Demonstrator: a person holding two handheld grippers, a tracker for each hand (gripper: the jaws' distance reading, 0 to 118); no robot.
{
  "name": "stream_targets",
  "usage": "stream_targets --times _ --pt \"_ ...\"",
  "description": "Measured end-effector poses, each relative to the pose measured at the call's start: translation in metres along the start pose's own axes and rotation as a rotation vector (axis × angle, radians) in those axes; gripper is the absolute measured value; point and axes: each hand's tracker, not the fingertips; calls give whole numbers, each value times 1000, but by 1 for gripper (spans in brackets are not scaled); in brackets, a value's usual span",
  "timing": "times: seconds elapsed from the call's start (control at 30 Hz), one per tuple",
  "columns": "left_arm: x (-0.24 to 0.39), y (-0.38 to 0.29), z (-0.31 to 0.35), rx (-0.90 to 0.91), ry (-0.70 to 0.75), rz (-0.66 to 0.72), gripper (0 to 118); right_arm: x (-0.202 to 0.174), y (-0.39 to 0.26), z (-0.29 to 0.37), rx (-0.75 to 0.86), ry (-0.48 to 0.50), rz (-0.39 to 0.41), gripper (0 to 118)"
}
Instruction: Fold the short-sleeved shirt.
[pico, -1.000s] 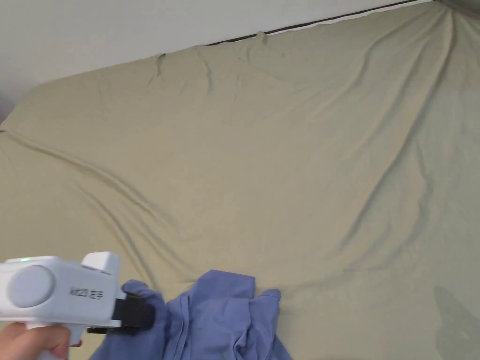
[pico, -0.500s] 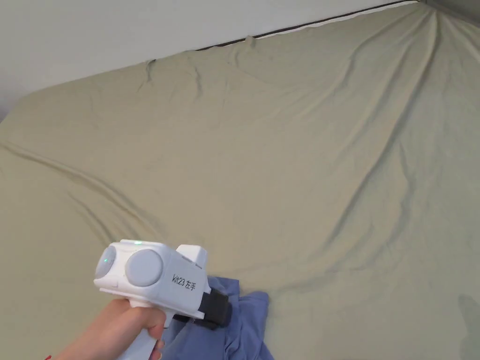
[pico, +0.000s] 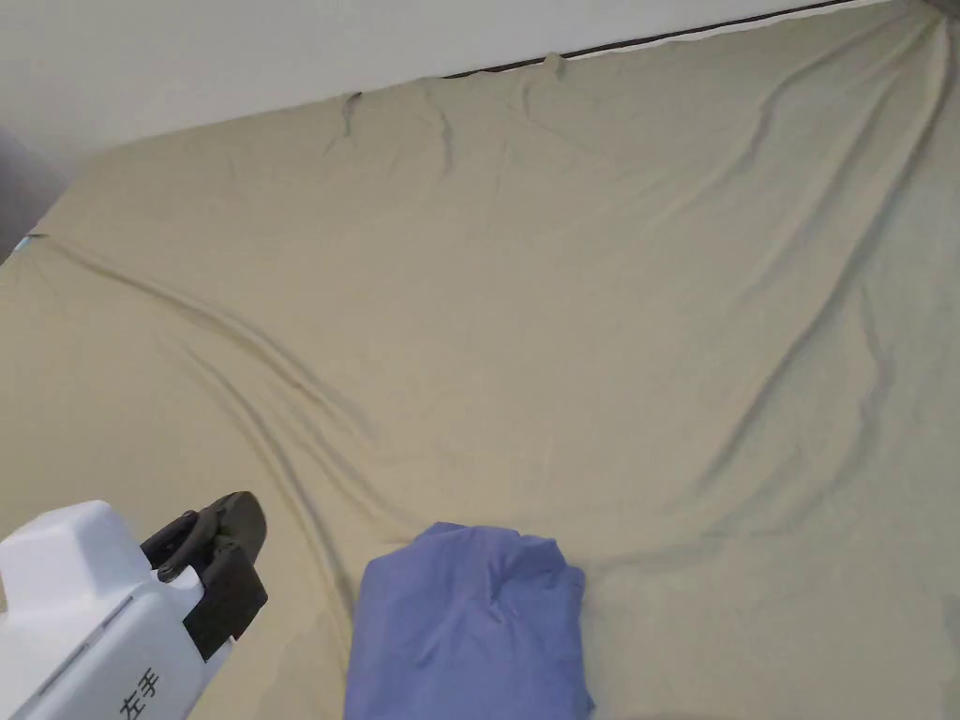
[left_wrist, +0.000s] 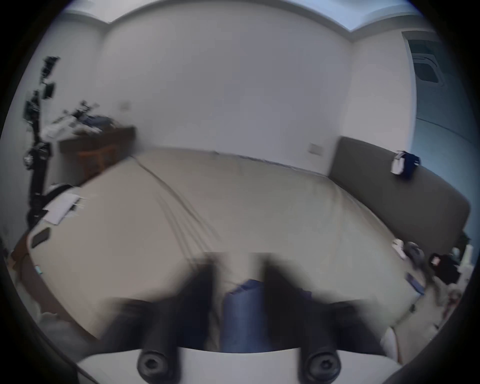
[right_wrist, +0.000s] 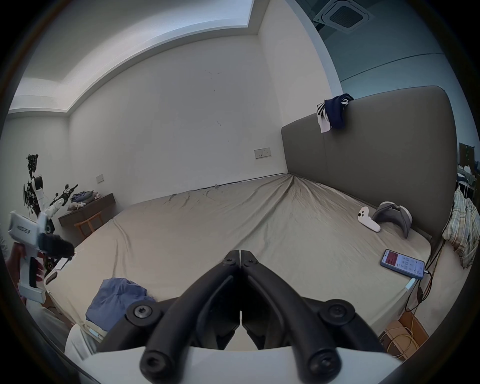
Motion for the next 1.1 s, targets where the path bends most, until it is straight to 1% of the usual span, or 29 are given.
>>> stream_targets --times 0.03,0.1,0.17,0.23,0.33,0.4,0.47,0.53,0.57,0.63,0.7,0.77,0.83,0.9,0.97,1.0,1.03,1.1 --pt "3 -6 5 51 25 29 0 -2 1 0 2 7 3 0" --pt "9 -21 -9 -80 -25 -13 0 -7 5 1 4 12 17 0" --pt "13 -25 -12 -56 -39 -34 0 -9 7 1 11 15 31 0" --pt "25 -35 -19 -95 -56 -106 0 -10 9 1 11 13 33 0" --pt "46 -60 -36 -153 -112 -133 0 -10 10 2 12 0 38 0" --pt "66 -82 -57 -229 -161 -175 0 -9 11 2 9 -5 42 0" --pt "88 -105 -80 -291 -188 -254 0 -9 12 1 3 -12 49 0" --pt "106 -126 -102 -355 -224 -271 0 -8 12 1 -1 -19 54 0" --pt "115 -134 -111 -388 -213 -282 0 -7 12 1 -4 -27 55 0" --pt "133 -142 -118 -392 -275 -296 0 -7 13 2 -10 -39 59 0" --pt "153 -139 -115 -361 -290 -332 0 -7 13 1 -15 -47 62 0" --pt "169 -133 -110 -373 -410 -278 0 -8 13 -3 -26 -49 64 0" --pt "186 -131 -104 -359 -450 -300 0 -11 12 -7 -34 -49 69 0" --pt "193 -120 -93 -365 -559 -230 0 -15 13 -11 -35 -29 69 0" --pt "188 -106 -75 -360 -656 -163 0 -24 14 -16 -39 -9 92 0" --pt "179 -98 -66 -343 -660 -149 0 -29 15 -18 -43 6 111 0" --pt "169 -91 -57 -329 -648 -152 0 -26 8 -19 -43 23 118 0" --pt "132 -75 -38 -280 -588 -131 0 -38 7 -25 -45 88 116 0"
